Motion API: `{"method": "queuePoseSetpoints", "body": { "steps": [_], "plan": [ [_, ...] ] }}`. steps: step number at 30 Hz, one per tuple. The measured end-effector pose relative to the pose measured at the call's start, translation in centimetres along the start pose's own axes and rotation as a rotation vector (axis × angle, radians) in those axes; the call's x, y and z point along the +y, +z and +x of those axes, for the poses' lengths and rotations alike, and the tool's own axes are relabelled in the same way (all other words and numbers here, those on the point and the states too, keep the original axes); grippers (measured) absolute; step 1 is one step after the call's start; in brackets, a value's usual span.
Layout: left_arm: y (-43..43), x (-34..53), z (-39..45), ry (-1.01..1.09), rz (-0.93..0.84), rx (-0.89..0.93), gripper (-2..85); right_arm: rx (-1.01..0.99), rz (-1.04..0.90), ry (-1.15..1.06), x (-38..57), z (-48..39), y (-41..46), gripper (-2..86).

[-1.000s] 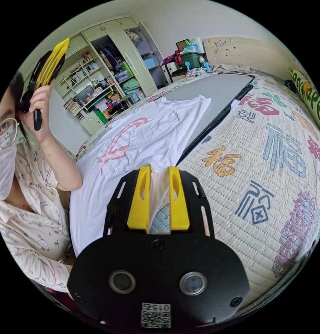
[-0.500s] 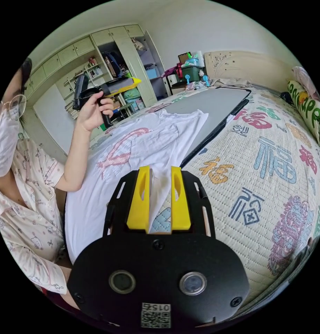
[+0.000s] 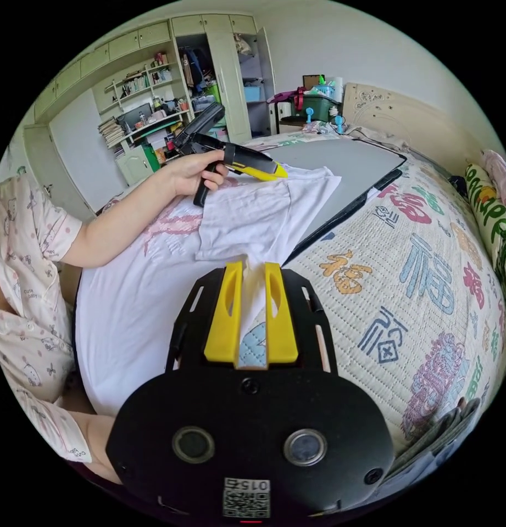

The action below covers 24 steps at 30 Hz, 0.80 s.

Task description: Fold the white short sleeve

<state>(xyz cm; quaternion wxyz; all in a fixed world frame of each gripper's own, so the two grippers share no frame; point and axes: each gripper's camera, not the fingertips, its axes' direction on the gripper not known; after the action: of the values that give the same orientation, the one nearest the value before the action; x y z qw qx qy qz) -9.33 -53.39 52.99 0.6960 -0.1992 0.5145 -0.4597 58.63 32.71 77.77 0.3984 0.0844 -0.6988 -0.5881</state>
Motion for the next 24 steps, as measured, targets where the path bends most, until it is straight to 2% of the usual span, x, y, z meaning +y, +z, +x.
{"method": "queuePoseSetpoints", "body": {
  "steps": [7, 11, 14, 18, 24],
  "plan": [
    [5.0, -5.8, 3.1, 0.066, -0.106, -0.074, 9.2, 0.08, -0.028, -0.016, 0.9, -1.1, 2.5, 4.7],
    [7.7, -8.9, 7.1, 0.242, -0.219, -0.133, 8.3, 0.118, 0.017, -0.013, 2.6, -1.1, 2.1, 3.5],
    [9.6, -11.1, 7.8, 0.261, -0.264, -0.093, 7.7, 0.113, 0.044, -0.013, 3.8, -0.9, 1.9, 3.4],
    [12.3, -14.6, 7.7, 0.236, -0.303, -0.041, 1.2, 0.128, 0.041, -0.024, 4.9, -0.9, 2.4, 3.2],
    [14.9, -18.2, 10.3, 0.271, -0.262, 0.009, -0.1, 0.156, 0.048, -0.002, 6.7, 0.0, 2.8, 3.0]
  ]
}}
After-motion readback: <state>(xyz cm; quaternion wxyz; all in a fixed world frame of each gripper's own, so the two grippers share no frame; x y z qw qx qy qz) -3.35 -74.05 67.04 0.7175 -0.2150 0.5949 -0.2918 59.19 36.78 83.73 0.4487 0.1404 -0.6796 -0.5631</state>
